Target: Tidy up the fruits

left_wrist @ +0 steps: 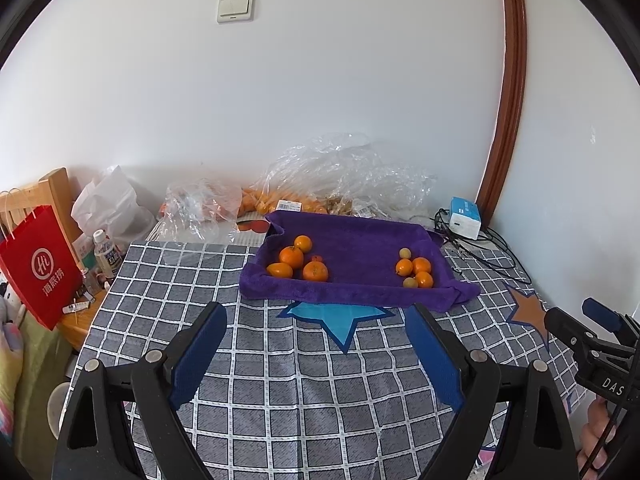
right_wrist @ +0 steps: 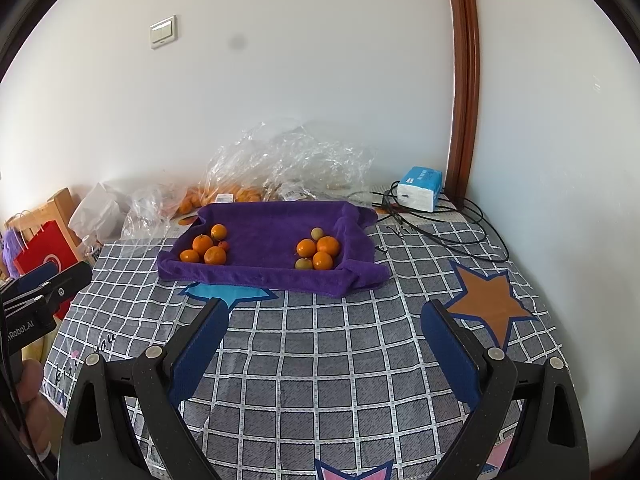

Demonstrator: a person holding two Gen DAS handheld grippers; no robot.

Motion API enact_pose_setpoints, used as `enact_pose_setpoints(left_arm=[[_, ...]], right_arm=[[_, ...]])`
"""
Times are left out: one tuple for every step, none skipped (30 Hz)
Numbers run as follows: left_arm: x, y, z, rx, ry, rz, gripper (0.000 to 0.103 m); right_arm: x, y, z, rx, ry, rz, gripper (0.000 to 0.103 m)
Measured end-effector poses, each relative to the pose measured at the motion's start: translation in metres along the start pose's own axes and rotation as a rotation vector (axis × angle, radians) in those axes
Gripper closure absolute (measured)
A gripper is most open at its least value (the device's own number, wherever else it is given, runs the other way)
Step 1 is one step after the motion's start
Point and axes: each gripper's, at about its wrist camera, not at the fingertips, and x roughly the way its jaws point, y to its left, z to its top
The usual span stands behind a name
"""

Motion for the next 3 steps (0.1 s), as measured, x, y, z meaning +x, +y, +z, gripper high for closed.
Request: enact_pose_setpoints(left_arm=[[0.0000, 0.0001, 0.0003, 0.000, -0.001, -0.001, 0.012], [-0.0002, 0.0005, 0.0000, 0.003, -0.001, -0.006, 0.012], [-0.0002, -0.0002, 0.0002, 0.008, 0.001, -0.011, 0.012]], right_arm=[[-0.0002, 0.0004, -0.0001, 0.000, 0.000, 0.000, 0.007], [-0.0002, 0.0011, 0.0000, -0.001, 0.000, 0.000, 0.007], [-0.0003, 0.0012, -0.0001, -0.001, -0.001, 0.000, 0.007]])
